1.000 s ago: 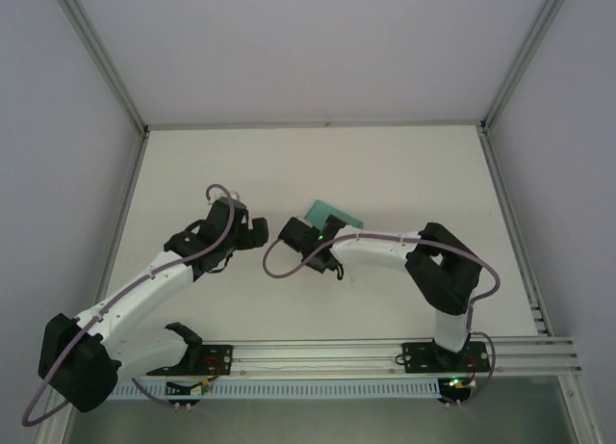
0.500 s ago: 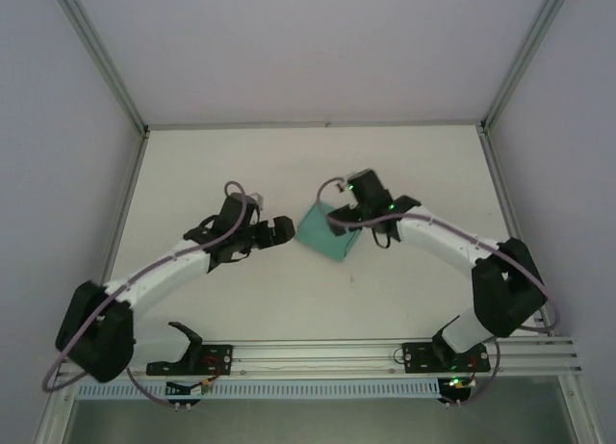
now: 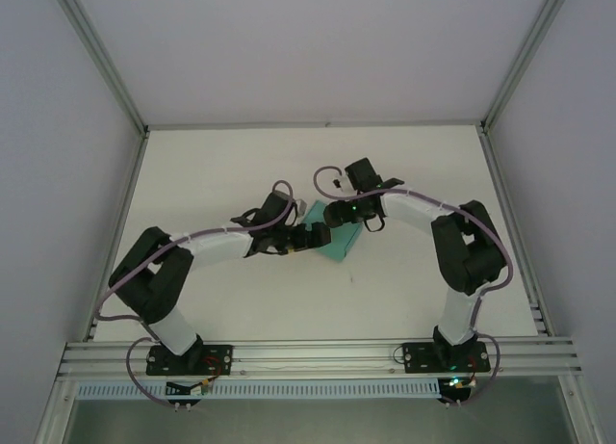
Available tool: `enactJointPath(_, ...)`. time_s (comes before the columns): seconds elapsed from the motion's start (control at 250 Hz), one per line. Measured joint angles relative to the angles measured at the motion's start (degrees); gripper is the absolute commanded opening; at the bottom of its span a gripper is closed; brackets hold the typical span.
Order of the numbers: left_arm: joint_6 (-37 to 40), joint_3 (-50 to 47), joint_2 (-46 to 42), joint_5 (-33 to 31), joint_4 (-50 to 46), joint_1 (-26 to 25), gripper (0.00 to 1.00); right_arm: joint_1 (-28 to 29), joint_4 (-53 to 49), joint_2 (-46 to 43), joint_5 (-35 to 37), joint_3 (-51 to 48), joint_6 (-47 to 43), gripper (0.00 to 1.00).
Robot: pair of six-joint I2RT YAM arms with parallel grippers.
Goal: Assemble paper box
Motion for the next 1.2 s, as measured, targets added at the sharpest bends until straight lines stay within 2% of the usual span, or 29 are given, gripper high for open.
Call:
enactJointPath(0.18, 0.26, 2.95, 3.89, -1.57, -0.63, 0.04, 0.89, -0.22, 1.84, 0.00, -2.29, -2.23, 2.78, 0.59)
enactJointPath(0.351, 0.46, 4.68, 6.23, -2.93, -0.92, 0.61, 0.79, -1.05, 5.70, -1.84, -6.10, -6.47, 7.04, 0.46)
enactJointPath(0.707, 0.28, 6.03, 8.76, -2.67, 0.20, 1.92, 0.63, -1.70, 13.92, -4.52, -9.05, -13.42, 16.46, 0.40)
enactJointPath(0.902, -0.87, 5.01, 8.92, -1.46, 2.75, 2.73, 0.44, -1.70, 17.59, -5.16, -8.70, -15.54, 19.47, 0.38)
enactJointPath(1.126, -3.32, 1.81, 8.92, 0.09, 9.92, 3.93, 0.14, -1.70, 21.03, -6.10, -8.09, -17.90, 21.86, 0.37)
enactJointPath(1.202, -4.48, 0.98, 8.92, 0.17, 12.22, 4.22, 0.10, -1.70, 21.59, -6.29, -7.67, -18.36, 22.43, 0.37)
